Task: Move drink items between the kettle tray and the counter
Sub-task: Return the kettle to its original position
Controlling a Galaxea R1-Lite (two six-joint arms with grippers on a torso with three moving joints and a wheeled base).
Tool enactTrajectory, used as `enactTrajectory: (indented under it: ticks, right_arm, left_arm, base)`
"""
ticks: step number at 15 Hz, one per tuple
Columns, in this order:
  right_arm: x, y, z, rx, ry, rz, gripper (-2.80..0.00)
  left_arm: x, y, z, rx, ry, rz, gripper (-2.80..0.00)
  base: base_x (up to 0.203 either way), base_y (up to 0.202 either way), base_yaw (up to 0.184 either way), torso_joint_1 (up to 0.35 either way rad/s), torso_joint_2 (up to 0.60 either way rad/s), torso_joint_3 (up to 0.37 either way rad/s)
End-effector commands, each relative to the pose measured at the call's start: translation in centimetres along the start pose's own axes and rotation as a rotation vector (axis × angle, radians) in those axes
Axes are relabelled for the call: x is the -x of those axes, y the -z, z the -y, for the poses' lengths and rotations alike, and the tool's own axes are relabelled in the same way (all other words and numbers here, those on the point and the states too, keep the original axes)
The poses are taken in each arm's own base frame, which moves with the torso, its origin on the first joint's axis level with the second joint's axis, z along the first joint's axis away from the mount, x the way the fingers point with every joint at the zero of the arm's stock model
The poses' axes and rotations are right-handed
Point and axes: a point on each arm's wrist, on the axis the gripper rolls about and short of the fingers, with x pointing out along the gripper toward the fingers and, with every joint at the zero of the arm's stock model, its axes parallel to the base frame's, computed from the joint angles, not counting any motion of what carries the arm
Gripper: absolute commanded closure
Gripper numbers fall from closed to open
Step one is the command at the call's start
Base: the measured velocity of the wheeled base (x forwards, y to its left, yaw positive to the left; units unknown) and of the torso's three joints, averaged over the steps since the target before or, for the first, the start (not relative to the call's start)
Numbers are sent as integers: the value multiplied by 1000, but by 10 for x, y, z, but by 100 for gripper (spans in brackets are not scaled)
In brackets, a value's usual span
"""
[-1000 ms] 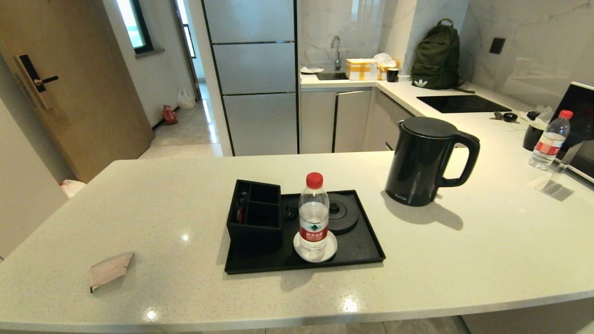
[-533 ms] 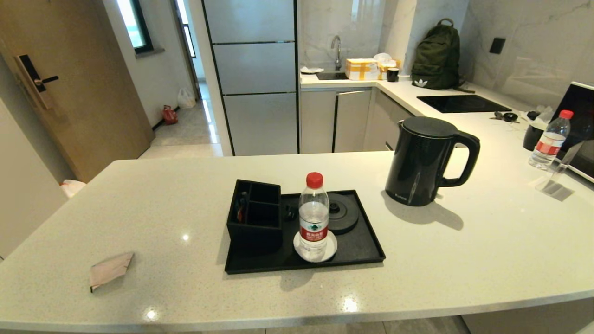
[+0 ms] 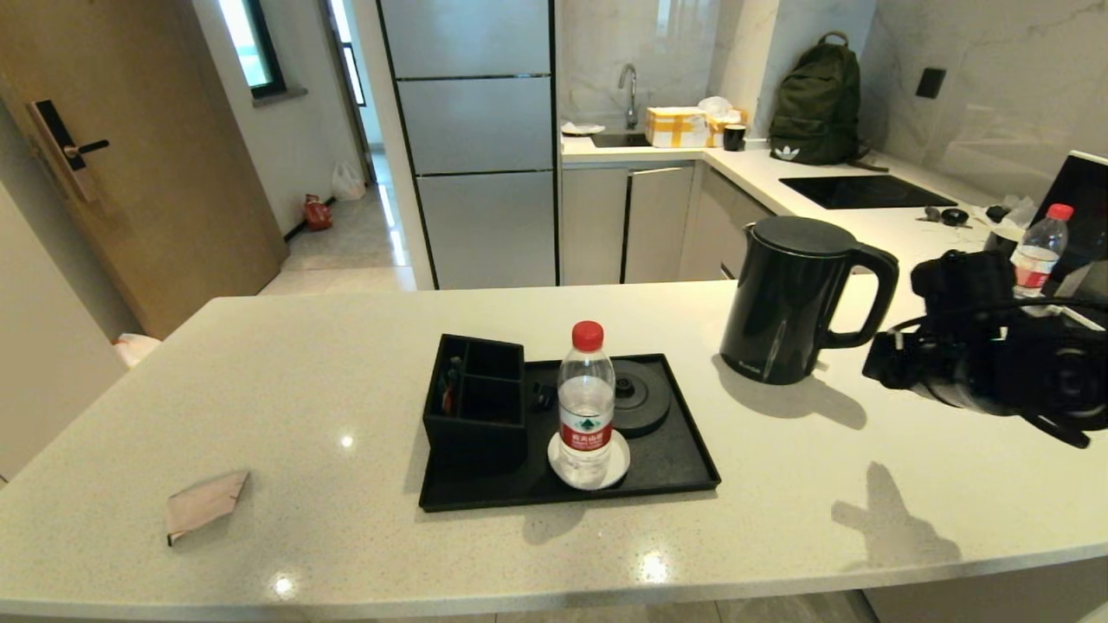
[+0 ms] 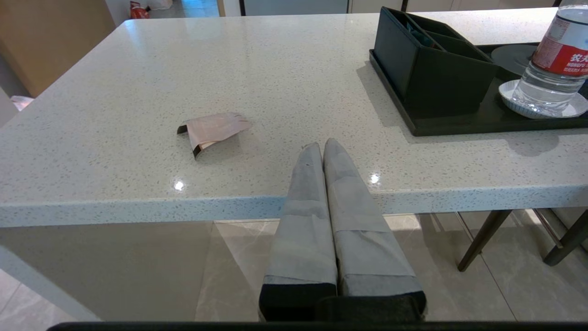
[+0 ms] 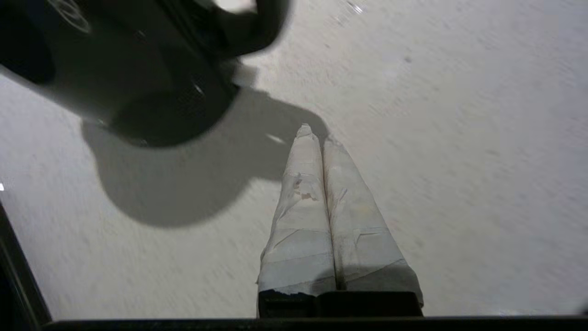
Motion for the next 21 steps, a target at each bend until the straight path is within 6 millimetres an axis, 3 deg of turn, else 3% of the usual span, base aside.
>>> enactTrajectory:
  ticks: [1,4,6,7,13,16,21]
  right_arm:
    - [-24,17,-20,25,24,-22,0]
    - [-41,6,-37,0,20,35,0]
    - [-43,0,-35,5,28,53,0]
    - [-42,-2,-35,8,26,60,-280]
    - [-36,-13,-35,-1,49,103,-280]
    - [-43,-25,-29,-24,69,129,-280]
    - [-50,-26,-21,-31,95,124,-280]
  left_arm:
    - [0,0,0,0,0,-2,0]
    - [0,0,0,0,0,-2,0]
    - [0,0,0,0,0,-2,0]
    - [0,0,0,0,0,0,0]
    - [0,0,0,0,0,-2,0]
    - [0,0,0,0,0,0,0]
    - [0,0,0,0,0,-1,0]
  base:
    - [0,0,0,0,0,0]
    - [0,0,0,0,0,0]
    - [0,0,0,0,0,0]
    - [0,0,0,0,0,0]
    - [0,0,0,0,0,0]
    - [0,0,0,0,0,0]
    - [0,0,0,0,0,0]
